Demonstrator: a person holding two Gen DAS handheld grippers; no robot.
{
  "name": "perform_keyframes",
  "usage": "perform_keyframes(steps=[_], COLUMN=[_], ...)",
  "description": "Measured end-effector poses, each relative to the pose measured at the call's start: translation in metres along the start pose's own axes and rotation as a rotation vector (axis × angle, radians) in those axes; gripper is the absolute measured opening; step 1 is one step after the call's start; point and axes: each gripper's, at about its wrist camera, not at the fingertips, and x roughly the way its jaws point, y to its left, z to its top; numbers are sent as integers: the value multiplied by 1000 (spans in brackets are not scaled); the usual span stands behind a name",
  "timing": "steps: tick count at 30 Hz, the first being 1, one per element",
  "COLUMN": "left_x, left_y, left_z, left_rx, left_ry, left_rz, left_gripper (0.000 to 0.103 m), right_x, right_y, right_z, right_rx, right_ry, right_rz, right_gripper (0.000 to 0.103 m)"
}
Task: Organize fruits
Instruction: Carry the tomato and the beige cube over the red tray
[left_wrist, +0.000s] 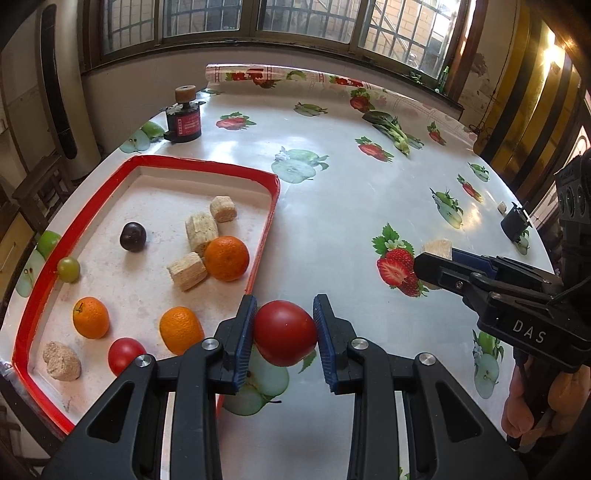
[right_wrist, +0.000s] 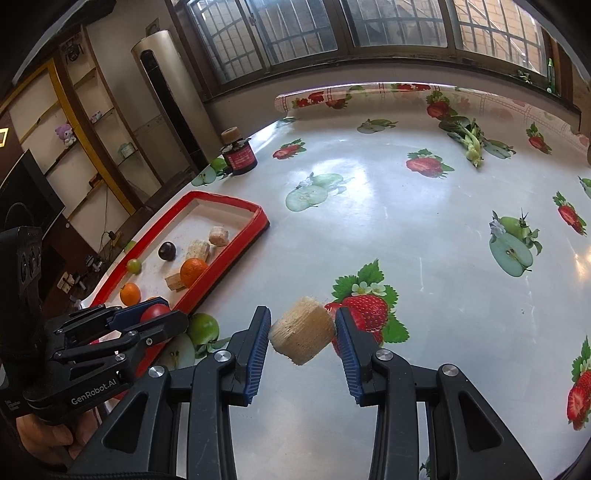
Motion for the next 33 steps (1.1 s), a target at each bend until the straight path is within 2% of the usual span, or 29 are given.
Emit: perform_keyframes(steps=[14,33], left_x=[-14,-10], left_y=[38,82], left_z=[0,5], left_rx=[-49,-105], left_ry=[-23,-18], left_rz=[31,73], left_gripper=[29,29], right_x=[17,50], right_y=[49,84], right_z=[11,31], right_rx=[-79,-135], right_ry=[17,46], right_rz=[40,78], right_gripper=[37,37])
